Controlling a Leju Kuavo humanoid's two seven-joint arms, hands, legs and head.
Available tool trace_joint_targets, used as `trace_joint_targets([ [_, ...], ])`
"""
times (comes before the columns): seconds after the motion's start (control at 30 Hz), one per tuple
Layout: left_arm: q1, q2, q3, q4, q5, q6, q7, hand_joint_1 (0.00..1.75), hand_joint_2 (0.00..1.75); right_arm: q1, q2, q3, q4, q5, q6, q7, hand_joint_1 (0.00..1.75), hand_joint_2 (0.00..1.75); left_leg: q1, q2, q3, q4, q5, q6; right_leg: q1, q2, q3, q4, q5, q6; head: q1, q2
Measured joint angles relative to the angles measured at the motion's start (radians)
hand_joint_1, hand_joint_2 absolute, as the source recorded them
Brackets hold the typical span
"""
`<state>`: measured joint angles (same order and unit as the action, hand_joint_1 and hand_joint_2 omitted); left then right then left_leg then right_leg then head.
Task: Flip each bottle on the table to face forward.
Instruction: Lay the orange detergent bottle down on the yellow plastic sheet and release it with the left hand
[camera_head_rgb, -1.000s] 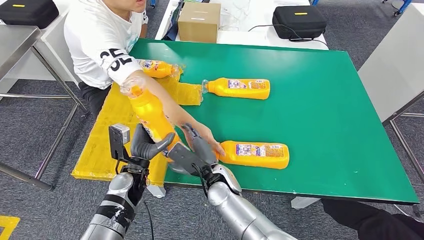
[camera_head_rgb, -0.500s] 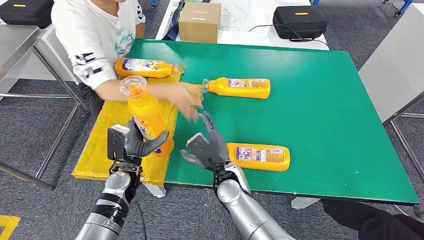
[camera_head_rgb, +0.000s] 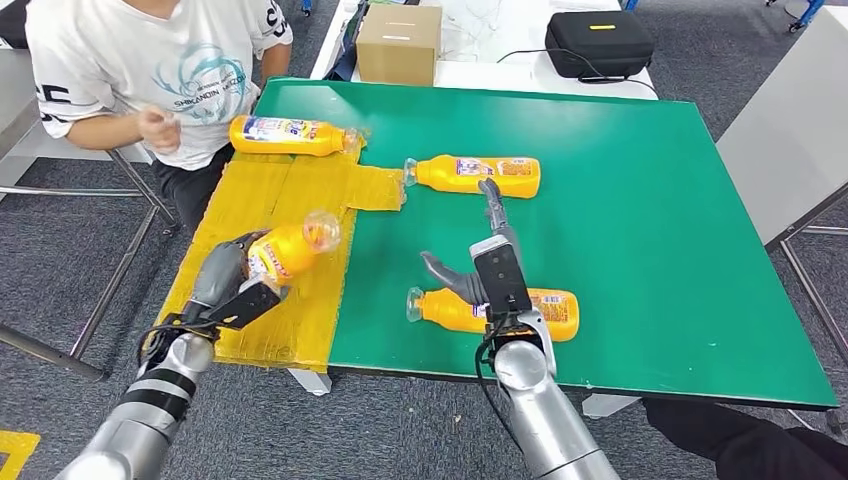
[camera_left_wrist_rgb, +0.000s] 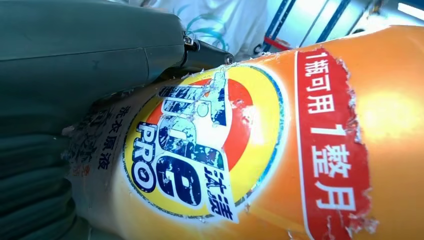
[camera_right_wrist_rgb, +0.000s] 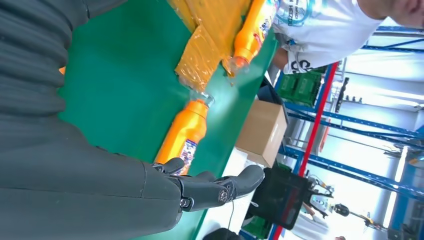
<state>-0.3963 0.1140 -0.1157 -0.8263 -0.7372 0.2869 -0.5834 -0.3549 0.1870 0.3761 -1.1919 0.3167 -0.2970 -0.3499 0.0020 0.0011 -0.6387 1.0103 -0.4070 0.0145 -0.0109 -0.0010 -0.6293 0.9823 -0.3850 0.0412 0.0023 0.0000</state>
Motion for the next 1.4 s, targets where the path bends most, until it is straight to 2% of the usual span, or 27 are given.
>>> trace_joint_targets([
  [0.23, -0.042, 0.116, -0.043, 0.103, -0.18, 0.037, 0.012, 1.75, 1.75, -0.004, -0.019, -0.013, -0.015, -0.023, 0.034, -0.001, 0.0, 1.75, 0.0, 0.0, 0.0, 0.0, 0.0, 0.0, 0.0, 0.0, 0.0, 0.0, 0.0, 0.0, 0.0, 0.0],
  [0.4, -0.07, 0.161, -0.077, 0.158, -0.216, 0.046, 0.018, 1.75, 1.75, -0.011, -0.022, -0.013, -0.014, -0.029, 0.045, -0.001, 0.0, 1.75, 0.0, 0.0, 0.0, 0.0, 0.0, 0.0, 0.0, 0.0, 0.0, 0.0, 0.0, 0.0, 0.0, 0.0],
  [0.7, -0.091, 0.179, -0.103, 0.193, -0.224, 0.052, 0.021, 1.75, 1.75, -0.016, -0.022, -0.013, -0.014, -0.029, 0.047, -0.001, 0.0, 1.75, 0.0, 0.0, 0.0, 0.0, 0.0, 0.0, 0.0, 0.0, 0.001, 0.0, 0.0, 0.0, 0.0, 0.0],
  [0.9, -0.12, 0.192, -0.155, 0.23, -0.351, 0.064, 0.083, 1.75, 1.75, -0.024, -0.022, -0.013, -0.013, -0.029, 0.062, -0.001, 0.0, 1.75, 0.0, 0.0, 0.001, 0.0, 0.0, 0.0, 0.0, 0.0, 0.001, 0.0, 0.0, 0.0, 0.0, 0.0],
  [1.23, -0.29, 0.202, -0.371, 0.347, -0.544, -0.054, 0.152, 1.75, 1.75, -0.045, -0.016, -0.008, 0.013, -0.015, 0.111, 0.007, 0.0, 1.75, 0.0, -0.004, 0.001, 0.0, 0.001, 0.0, 0.0, -0.001, 0.002, 0.0, 0.0, 0.0, 0.0, 0.0],
  [1.4, -0.336, 0.195, -0.474, 0.38, -0.582, -0.056, 0.183, 1.75, 1.75, -0.054, -0.011, 0.001, 0.028, -0.01, 0.125, 0.009, 0.0, 1.75, 0.0, -0.004, 0.001, 0.0, 0.001, 0.0, 0.0, -0.001, 0.003, 0.0, 0.0, 0.0, 0.0, 0.0],
])
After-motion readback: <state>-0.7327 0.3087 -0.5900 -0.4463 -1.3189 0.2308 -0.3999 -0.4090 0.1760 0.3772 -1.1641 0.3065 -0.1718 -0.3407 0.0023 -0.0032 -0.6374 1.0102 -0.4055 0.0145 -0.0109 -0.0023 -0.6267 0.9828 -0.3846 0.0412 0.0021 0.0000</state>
